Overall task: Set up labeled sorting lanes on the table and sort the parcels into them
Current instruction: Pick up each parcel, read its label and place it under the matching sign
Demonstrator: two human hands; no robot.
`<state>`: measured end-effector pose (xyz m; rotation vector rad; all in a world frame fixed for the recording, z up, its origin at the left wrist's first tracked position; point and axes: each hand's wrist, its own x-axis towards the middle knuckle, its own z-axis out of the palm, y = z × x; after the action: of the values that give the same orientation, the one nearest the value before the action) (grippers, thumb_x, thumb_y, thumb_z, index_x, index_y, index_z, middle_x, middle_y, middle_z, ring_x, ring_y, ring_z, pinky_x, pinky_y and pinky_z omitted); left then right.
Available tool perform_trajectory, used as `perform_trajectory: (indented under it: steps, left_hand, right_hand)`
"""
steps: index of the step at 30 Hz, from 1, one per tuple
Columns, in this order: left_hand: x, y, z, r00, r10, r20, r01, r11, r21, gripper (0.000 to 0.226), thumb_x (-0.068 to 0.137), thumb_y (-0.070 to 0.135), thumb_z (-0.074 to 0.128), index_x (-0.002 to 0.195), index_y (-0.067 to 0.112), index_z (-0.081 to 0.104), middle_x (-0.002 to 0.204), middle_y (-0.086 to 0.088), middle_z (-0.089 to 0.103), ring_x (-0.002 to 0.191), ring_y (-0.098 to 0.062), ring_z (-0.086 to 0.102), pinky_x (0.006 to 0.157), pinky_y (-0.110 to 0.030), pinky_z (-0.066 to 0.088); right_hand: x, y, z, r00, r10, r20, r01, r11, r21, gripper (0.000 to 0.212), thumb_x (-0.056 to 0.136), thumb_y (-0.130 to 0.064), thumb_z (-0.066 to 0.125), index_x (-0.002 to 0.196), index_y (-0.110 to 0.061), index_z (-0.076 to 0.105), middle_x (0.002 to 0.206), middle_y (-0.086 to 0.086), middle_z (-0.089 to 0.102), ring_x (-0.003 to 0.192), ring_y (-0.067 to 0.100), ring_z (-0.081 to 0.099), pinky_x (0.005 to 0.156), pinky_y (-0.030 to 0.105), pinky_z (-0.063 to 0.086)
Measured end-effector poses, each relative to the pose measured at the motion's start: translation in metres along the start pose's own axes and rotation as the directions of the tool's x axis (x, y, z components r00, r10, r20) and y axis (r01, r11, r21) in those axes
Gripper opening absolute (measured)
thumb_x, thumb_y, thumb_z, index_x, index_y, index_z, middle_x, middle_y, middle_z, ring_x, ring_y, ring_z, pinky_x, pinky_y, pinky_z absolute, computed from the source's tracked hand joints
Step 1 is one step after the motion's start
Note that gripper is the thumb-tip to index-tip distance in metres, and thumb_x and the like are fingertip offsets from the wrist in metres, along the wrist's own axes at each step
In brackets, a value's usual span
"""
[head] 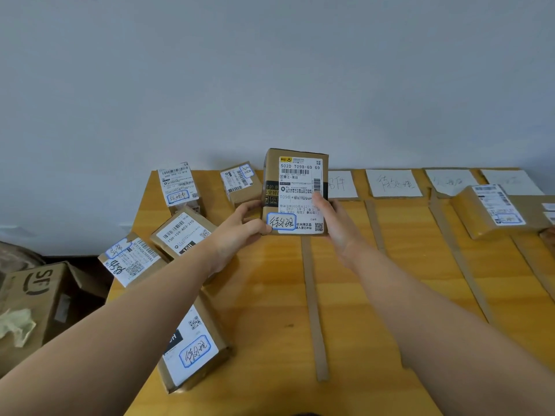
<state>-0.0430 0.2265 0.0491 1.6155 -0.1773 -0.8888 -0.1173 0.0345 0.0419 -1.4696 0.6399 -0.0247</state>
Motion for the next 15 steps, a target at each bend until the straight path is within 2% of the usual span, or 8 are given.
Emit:
perform_trajectory:
  steps: [3, 4, 7, 10, 15]
  left_hand:
    - [0.003, -0.004, 0.011, 0.999, -0.038, -0.01, 0.038, 0.999, -0.003, 0.048, 0.072, 0.024, 0.068, 0.115, 0.034, 0.05, 0.103, 0.002, 0.074, 0.112, -0.014, 0.062, 0.103, -0.032, 0.045]
    - [0.004, -0.005, 0.016, 0.999, -0.045, -0.02, 0.045, 0.999, -0.004, 0.045, 0.077, 0.022, 0.067, 0.118, 0.03, 0.05, 0.106, 0.001, 0.073, 0.113, -0.014, 0.061, 0.103, -0.032, 0.045]
    - [0.006, -0.008, 0.034, 0.997, -0.037, -0.061, 0.04, 0.998, 0.04, 0.033, 0.09, 0.018, 0.057, 0.123, 0.021, 0.052, 0.115, 0.003, 0.066, 0.117, -0.014, 0.056, 0.103, -0.031, 0.042]
    - [0.014, -0.01, 0.055, 0.993, -0.042, -0.112, 0.056, 0.991, 0.124, 0.031, 0.092, 0.023, 0.057, 0.122, 0.022, 0.052, 0.114, 0.007, 0.058, 0.118, -0.014, 0.051, 0.1, -0.03, 0.041]
    - [0.029, -0.007, 0.102, 0.985, -0.044, -0.166, 0.073, 0.982, 0.173, 0.028, 0.093, 0.024, 0.055, 0.121, 0.019, 0.055, 0.12, -0.002, 0.057, 0.115, -0.017, 0.052, 0.098, -0.032, 0.043]
  right_hand:
    - [-0.006, 0.002, -0.012, 0.999, 0.054, 0.001, -0.054, 0.998, 0.023, 0.053, 0.091, -0.05, 0.054, 0.13, -0.015, 0.047, 0.102, -0.005, 0.07, 0.09, 0.005, 0.066, 0.074, 0.025, 0.052]
    - [-0.007, 0.004, -0.017, 0.997, 0.071, -0.007, -0.071, 0.997, 0.024, 0.053, 0.091, -0.05, 0.055, 0.13, -0.015, 0.047, 0.102, -0.005, 0.07, 0.09, 0.006, 0.065, 0.071, 0.024, 0.05]
    - [-0.01, 0.011, -0.035, 0.991, 0.124, -0.058, -0.122, 0.992, 0.037, 0.051, 0.089, -0.052, 0.057, 0.125, -0.016, 0.049, 0.099, -0.005, 0.07, 0.088, 0.006, 0.065, 0.067, 0.024, 0.048]
    - [-0.013, 0.019, -0.06, 0.979, 0.165, -0.12, -0.159, 0.986, 0.058, 0.05, 0.088, -0.051, 0.059, 0.12, -0.014, 0.05, 0.096, -0.002, 0.071, 0.084, 0.008, 0.066, 0.061, 0.024, 0.046]
    - [-0.016, 0.031, -0.123, 0.958, 0.218, -0.184, -0.208, 0.976, 0.07, 0.057, 0.085, -0.054, 0.062, 0.121, -0.013, 0.047, 0.106, 0.005, 0.07, 0.095, 0.018, 0.066, 0.069, 0.029, 0.048]
